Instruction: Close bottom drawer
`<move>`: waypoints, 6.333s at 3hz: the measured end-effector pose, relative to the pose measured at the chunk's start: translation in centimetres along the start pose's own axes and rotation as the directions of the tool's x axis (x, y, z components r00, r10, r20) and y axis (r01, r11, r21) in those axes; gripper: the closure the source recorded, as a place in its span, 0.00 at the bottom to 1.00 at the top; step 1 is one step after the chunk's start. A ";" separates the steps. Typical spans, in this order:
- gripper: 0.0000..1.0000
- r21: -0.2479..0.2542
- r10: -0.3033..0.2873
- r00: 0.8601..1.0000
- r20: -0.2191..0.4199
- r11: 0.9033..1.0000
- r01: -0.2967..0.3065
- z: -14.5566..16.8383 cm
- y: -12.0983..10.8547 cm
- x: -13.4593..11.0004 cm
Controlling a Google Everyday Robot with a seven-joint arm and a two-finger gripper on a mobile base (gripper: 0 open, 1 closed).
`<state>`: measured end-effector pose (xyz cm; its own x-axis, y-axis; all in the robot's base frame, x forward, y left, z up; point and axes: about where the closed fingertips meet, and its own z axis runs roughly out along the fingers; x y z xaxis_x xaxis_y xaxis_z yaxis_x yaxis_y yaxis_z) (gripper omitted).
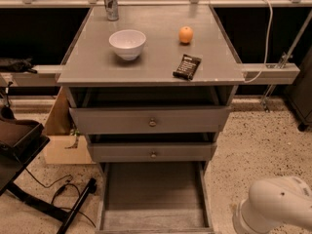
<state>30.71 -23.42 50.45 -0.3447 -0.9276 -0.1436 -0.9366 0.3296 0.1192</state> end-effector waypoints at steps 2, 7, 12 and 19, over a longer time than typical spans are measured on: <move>0.32 -0.056 0.007 0.999 0.050 0.998 -0.004 16.2 0.6 3.3; 1.00 -0.157 0.016 0.999 0.042 0.988 -0.010 24.9 1.0 3.5; 1.00 -0.066 -0.011 0.959 0.282 0.997 0.031 43.2 -4.9 3.2; 1.00 0.062 -0.030 0.904 0.426 0.998 0.004 41.4 -14.8 -0.2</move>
Offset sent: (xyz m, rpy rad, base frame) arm -0.0336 0.0006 -0.2186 0.0681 0.0531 -0.0136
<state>42.04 -20.80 8.00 -0.3105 -0.7738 -0.5522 -0.9400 0.3363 0.0573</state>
